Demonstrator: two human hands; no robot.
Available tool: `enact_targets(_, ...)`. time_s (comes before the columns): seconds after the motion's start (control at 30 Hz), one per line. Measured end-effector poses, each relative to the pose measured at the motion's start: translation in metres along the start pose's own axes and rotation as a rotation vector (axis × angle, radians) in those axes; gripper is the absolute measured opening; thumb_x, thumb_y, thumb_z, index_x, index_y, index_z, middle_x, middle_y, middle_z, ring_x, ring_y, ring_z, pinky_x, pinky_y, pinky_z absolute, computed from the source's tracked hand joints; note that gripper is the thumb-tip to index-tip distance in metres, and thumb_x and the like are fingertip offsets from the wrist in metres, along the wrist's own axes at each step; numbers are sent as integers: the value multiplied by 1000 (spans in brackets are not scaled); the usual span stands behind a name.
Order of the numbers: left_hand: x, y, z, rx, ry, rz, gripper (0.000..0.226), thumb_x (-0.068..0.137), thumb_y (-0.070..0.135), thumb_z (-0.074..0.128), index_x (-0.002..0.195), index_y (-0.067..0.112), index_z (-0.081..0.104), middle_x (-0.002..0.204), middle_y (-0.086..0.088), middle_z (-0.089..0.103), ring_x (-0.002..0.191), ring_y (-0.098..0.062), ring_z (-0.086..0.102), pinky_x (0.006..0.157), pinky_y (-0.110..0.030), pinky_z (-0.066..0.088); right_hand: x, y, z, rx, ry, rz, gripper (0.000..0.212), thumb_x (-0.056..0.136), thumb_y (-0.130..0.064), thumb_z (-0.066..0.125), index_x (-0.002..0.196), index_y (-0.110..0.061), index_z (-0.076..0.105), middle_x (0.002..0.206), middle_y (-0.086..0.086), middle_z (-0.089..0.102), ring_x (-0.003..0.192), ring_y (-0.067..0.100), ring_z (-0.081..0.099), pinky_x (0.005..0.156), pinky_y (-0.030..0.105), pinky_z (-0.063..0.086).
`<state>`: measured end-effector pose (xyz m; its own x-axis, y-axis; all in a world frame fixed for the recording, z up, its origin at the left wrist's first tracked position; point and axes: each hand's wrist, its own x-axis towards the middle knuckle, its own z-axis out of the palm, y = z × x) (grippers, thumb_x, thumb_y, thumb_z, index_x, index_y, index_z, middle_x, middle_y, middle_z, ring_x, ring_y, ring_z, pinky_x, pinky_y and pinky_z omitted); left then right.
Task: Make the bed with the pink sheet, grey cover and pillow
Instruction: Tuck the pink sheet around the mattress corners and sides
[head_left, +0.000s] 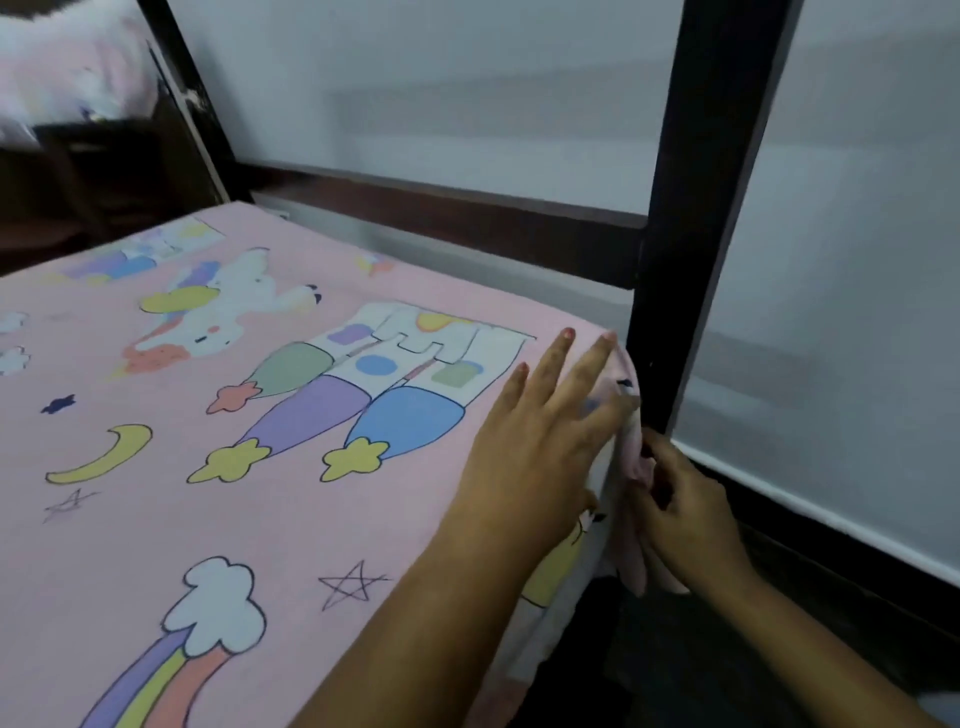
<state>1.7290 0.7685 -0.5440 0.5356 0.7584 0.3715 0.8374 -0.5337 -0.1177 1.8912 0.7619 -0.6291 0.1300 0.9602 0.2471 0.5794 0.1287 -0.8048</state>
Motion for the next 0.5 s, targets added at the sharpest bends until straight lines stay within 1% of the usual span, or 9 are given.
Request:
enact_targets(0.07, 0, -1, -11, -52, -46, -52, 81, 82, 30, 66, 147, 35, 18, 159, 0, -14, 145, -24, -15, 117, -42, 2, 6, -9, 0, -9, -5, -14, 45, 88, -26, 59, 131, -34, 51, 108, -7, 67, 96, 14, 63, 77, 36, 52)
enact_targets(0.1, -3, 0, -12, -58, -47, -59, 81, 82, 29, 66, 148, 33, 18, 159, -3, -6, 146, -24, -7, 117, -45, 6, 9, -15, 0, -9, -13, -10, 43, 87, -31, 57, 130, -35, 51, 107, -4, 68, 95, 18, 64, 76, 39, 52)
enact_targets(0.17, -8, 0, -12, -49, -17, -53, 76, 79, 26, 67, 145, 27, 30, 157, -7, 18, 145, -27, 16, 115, -49, 21, 15, -33, -6, -21, 10, 13, 47, 88, -34, 57, 134, -36, 48, 111, 2, 66, 95, 24, 63, 78, 39, 51)
enact_targets(0.2, -10, 2, -10, -70, -47, -63, 75, 75, 27, 70, 142, 27, 38, 153, -7, 29, 141, -27, 28, 111, -50, 30, 17, -39, -10, -43, 50, 22, 51, 87, -35, 58, 136, -35, 46, 115, 6, 63, 95, 27, 63, 80, 38, 50)
enact_targets(0.27, -12, -1, -10, -83, -38, -64, 78, 68, 30, 74, 139, 29, 42, 146, -6, 42, 134, -27, 41, 105, -46, 39, 22, -56, -18, -110, 119, -15, 57, 87, -32, 59, 141, -34, 41, 125, 11, 56, 96, 32, 62, 82, 39, 49)
enact_targets(0.3, -13, -2, -10, -95, -20, -57, 79, 68, 29, 74, 139, 29, 40, 145, -5, 43, 133, -27, 41, 106, -45, 39, 24, -62, -19, -167, 95, -29, 60, 89, -29, 58, 144, -35, 35, 131, 11, 53, 99, 34, 61, 83, 40, 48)
enact_targets(0.37, -14, 0, -13, -153, 1, -46, 75, 73, 21, 71, 139, 29, 36, 146, -6, 39, 136, -30, 34, 110, -46, 29, 30, -75, -19, -338, -20, -34, 66, 91, -26, 55, 148, -37, 24, 136, 11, 52, 107, 35, 59, 84, 42, 48)
enact_targets(0.43, -15, 0, -18, -193, -12, -66, 71, 79, 17, 67, 141, 28, 34, 148, -7, 34, 138, -30, 28, 112, -45, 22, 33, -88, -20, -422, -96, -9, 60, 90, -28, 53, 143, -37, 28, 128, 14, 59, 104, 34, 60, 82, 40, 48)
enact_targets(0.5, -14, -3, -21, -187, -36, -73, 69, 83, 17, 64, 143, 28, 32, 149, -6, 32, 138, -29, 26, 113, -46, 20, 42, -91, -23, -544, -105, -3, 48, 90, -37, 50, 135, -40, 37, 118, 11, 64, 99, 32, 63, 80, 37, 49)
